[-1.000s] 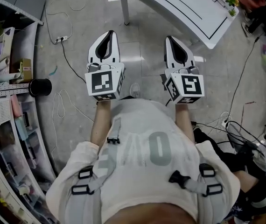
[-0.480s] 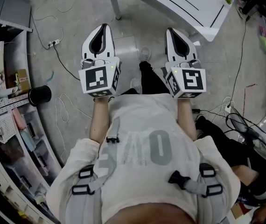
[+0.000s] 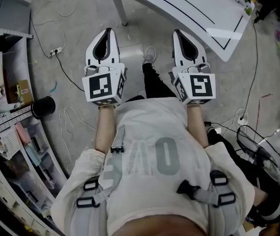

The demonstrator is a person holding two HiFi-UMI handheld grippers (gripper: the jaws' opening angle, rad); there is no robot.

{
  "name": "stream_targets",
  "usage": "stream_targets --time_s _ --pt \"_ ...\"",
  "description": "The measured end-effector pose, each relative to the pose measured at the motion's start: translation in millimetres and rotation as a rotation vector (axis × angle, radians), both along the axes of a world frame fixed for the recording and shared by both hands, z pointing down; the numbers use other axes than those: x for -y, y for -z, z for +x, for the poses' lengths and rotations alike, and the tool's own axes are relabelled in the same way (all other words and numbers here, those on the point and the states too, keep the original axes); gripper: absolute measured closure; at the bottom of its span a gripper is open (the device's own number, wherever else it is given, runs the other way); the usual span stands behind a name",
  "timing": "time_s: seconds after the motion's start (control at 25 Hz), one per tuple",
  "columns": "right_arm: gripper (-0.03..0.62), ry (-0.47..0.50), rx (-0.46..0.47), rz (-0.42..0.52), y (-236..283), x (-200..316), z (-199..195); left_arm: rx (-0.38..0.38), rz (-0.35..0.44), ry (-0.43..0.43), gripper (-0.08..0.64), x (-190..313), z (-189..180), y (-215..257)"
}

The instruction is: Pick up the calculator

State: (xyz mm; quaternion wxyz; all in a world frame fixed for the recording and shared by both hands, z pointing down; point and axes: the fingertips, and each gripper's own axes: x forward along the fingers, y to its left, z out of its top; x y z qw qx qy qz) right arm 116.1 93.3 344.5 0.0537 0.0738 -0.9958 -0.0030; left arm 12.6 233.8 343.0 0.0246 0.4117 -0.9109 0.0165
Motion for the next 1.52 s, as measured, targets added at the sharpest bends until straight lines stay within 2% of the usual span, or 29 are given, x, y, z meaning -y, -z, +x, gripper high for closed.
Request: stream_targets --time_s 0.2,0.4,0.64,0.88,1.28,1.52 --pt "0.584 0.015 0.005 -0.013 3 60 -70 -0.016 -0.007 0.016 0.540 53 -65 -1" --pt "0.584 0.029 0.021 -0.013 25 115 -151 0.002 0.016 0.018 0.540 114 -150 23" --pt "0.584 -0.020 0.009 0.072 36 188 -213 0.038 0.032 -0.061 0.540 200 -215 45" --pt "0.584 -0.050 0.018 0.068 35 232 -239 0.045 0.039 -0.127 0.540 257 -244 47" --pt "0.584 -0.152 0.020 0.062 37 253 -246 0.014 0.025 -0.254 0.540 296 -259 35" --pt "0.584 -0.259 0.020 0.045 41 278 -253 0.029 0.085 -0.339 0.540 334 -284 57"
